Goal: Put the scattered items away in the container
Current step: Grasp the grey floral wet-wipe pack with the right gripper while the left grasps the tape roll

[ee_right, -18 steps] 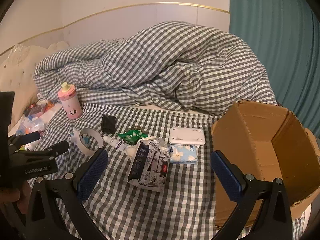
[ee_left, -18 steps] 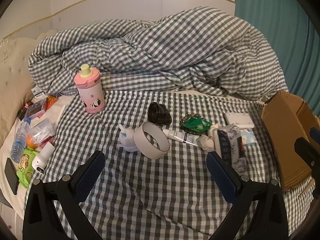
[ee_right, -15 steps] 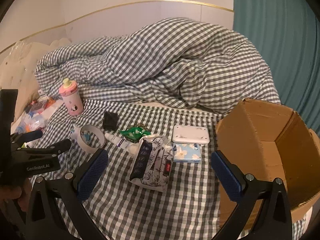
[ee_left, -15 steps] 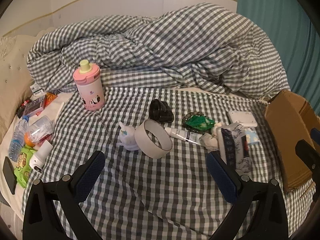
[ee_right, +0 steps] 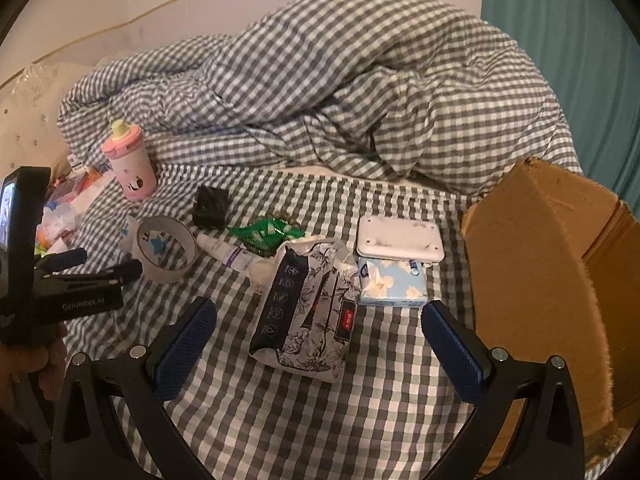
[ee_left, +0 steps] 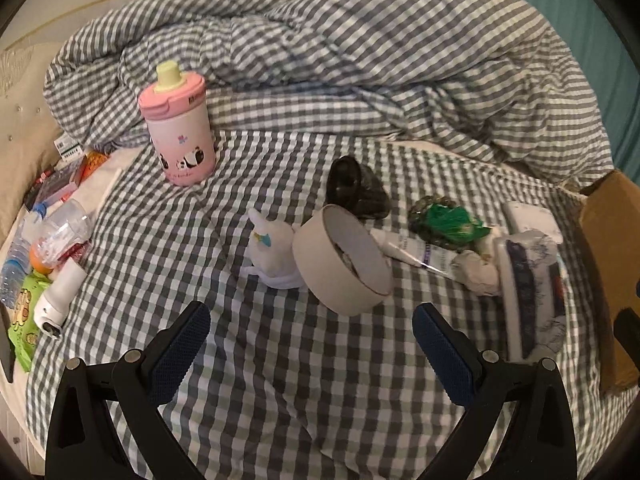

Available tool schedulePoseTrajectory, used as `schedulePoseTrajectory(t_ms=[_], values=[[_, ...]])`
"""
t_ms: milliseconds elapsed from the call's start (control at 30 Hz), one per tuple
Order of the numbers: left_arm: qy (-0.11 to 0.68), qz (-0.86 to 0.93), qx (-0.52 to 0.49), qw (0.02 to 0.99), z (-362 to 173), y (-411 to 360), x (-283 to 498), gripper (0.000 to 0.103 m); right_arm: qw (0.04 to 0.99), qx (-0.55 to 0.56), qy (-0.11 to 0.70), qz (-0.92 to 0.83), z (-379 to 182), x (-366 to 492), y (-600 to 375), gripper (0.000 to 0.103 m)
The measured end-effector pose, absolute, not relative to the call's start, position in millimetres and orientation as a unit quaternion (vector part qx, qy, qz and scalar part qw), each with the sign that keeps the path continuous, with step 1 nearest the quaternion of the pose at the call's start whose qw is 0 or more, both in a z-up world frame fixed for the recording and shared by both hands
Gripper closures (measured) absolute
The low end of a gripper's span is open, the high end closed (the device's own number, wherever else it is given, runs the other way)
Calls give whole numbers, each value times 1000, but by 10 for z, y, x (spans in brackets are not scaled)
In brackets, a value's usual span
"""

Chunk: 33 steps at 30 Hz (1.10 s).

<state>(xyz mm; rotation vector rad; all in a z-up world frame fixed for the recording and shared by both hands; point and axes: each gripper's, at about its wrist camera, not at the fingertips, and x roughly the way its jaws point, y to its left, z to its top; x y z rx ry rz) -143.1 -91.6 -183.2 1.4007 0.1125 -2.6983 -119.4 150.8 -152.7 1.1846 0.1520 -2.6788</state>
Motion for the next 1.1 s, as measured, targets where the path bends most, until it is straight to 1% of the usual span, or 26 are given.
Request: schedulePoseTrajectory(t_ms=[467,800,867,933,967,1000,1033,1067,1100], values=[[54,-875,478,53,-2201,-951,-1822,0,100,439,54,-891,-1988,-1514,1450,0],[62,-871,484,53,-2348,-950,-1934,6,99,461,45,-881,-2220,-1639,1424,0],[62,-869,488,51,-2373,-937,-1958,16,101,465,48,-878,-2280,-1657,1389,0],[57,-871,485,58,-2384,-933,-1966,18,99,471,50,-875,-2345,-1682,1360,0],[55,-872,483,59,-2389,-935,-1965,23,98,474,49,-874,-2376,-1696,1351,0],[53,-874,480,61,-2391,-940,-1960,30,97,478,47,-872,-2406,-1713,1350,0],[51,-875,478,64,-2395,-947,-1955,43,97,481,44,-870,-2431,-1730,1356,0],[49,-874,479,64,-2403,-955,-1956,53,96,483,42,-870,-2452,-1742,1362,0],[51,-873,481,62,-2418,-969,-1962,56,96,484,40,-869,-2471,-1755,1366,0]])
